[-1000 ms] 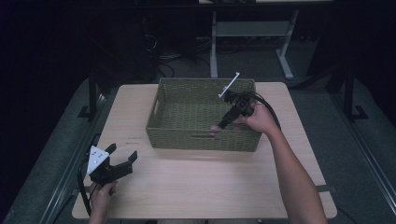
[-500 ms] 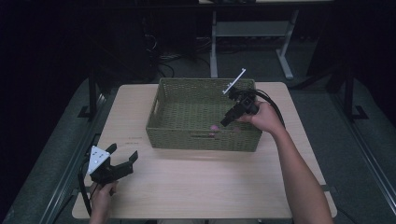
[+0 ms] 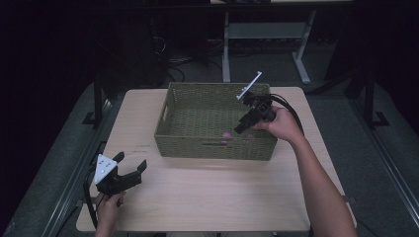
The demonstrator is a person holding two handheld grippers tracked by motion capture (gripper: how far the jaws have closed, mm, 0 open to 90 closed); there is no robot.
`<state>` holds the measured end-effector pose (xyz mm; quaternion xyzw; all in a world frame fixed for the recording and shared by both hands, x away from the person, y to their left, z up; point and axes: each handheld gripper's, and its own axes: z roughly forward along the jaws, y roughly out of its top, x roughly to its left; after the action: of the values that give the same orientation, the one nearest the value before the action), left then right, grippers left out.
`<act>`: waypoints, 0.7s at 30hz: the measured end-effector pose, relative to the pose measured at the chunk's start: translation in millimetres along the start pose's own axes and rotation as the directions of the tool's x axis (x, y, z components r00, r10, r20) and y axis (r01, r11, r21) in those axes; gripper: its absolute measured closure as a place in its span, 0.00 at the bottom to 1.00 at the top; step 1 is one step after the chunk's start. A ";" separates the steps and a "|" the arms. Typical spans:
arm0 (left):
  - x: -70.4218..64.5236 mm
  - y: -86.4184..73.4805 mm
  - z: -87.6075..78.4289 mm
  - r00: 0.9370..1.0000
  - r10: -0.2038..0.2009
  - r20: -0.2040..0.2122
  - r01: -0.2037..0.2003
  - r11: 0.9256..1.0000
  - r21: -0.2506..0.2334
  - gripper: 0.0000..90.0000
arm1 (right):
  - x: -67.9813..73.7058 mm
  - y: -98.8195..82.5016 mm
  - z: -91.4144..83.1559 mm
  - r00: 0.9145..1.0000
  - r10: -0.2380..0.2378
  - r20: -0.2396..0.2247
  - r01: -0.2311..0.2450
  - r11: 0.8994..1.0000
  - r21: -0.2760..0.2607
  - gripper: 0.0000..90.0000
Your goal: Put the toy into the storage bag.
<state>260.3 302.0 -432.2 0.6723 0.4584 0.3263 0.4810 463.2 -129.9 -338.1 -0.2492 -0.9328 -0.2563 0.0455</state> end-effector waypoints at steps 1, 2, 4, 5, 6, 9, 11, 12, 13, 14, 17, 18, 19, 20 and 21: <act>0.1 0.0 0.0 1.000 -0.001 0.000 0.001 1.000 0.000 0.14 | 0.5 0.0 -0.6 1.000 -0.002 0.000 0.002 1.000 -0.002 0.48; 0.2 0.0 0.0 1.000 -0.001 -0.001 0.001 1.000 0.001 0.14 | 1.3 0.1 -1.1 1.000 -0.003 0.000 0.003 1.000 -0.002 0.47; 0.2 0.0 -0.1 1.000 0.001 -0.001 -0.001 1.000 0.001 0.14 | 4.4 0.5 -2.9 1.000 -0.010 0.003 0.010 1.000 -0.005 0.47; 0.2 0.0 -0.1 1.000 0.001 -0.001 -0.001 1.000 0.001 0.14 | 5.5 0.5 -3.7 1.000 -0.011 0.002 0.011 1.000 -0.005 0.47; 0.2 0.0 -0.2 1.000 0.001 -0.001 -0.001 1.000 0.000 0.14 | 6.7 0.5 -4.3 1.000 -0.013 0.002 0.013 1.000 -0.006 0.47; -0.1 0.0 -0.1 1.000 0.000 0.000 0.000 1.000 0.000 0.14 | 8.7 0.4 -6.4 1.000 -0.016 0.006 0.016 1.000 -0.007 0.46; -0.6 0.1 0.0 1.000 0.001 0.000 -0.001 1.000 -0.001 0.14 | 10.7 -0.1 -9.2 1.000 -0.017 0.004 0.017 1.000 -0.016 0.46; -1.0 0.1 0.3 1.000 0.001 0.002 -0.001 1.000 -0.004 0.14 | 12.0 -0.4 -11.0 1.000 -0.018 0.005 0.018 1.000 -0.019 0.45; -1.1 0.1 0.2 1.000 0.002 0.001 -0.002 1.000 -0.002 0.14 | 13.1 -0.6 -11.9 1.000 -0.016 0.006 0.017 1.000 -0.021 0.45; -1.1 0.0 0.1 1.000 0.002 0.001 -0.002 1.000 -0.002 0.14 | 13.5 -0.8 -12.7 1.000 -0.022 0.004 0.022 0.999 -0.024 0.45; -0.5 0.0 -0.2 1.000 0.000 -0.001 0.000 1.000 0.001 0.14 | 16.5 -1.2 -15.2 1.000 -0.026 0.006 0.026 0.999 -0.025 0.45; -0.3 -0.1 -0.2 1.000 -0.002 -0.001 0.002 1.000 0.000 0.14 | 17.7 -1.2 -15.9 1.000 -0.027 0.004 0.027 0.999 -0.027 0.45; -0.3 -0.1 -0.2 1.000 -0.002 -0.001 0.002 1.000 0.000 0.14 | 17.7 -1.2 -15.9 1.000 -0.027 0.004 0.027 0.999 -0.027 0.45; -0.1 -0.1 -0.3 1.000 -0.001 -0.002 0.001 1.000 -0.001 0.14 | 18.7 -1.3 -16.7 1.000 -0.030 0.006 0.030 0.999 -0.027 0.45; -0.3 0.0 -0.4 1.000 -0.001 -0.003 0.001 1.000 -0.003 0.14 | 20.3 -1.5 -18.4 0.999 -0.033 0.007 0.033 0.999 -0.030 0.45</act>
<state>259.8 301.9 -432.1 0.6711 0.4587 0.3276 0.4815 444.0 -131.3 -318.6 -0.2351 -0.9330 -0.2703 0.0343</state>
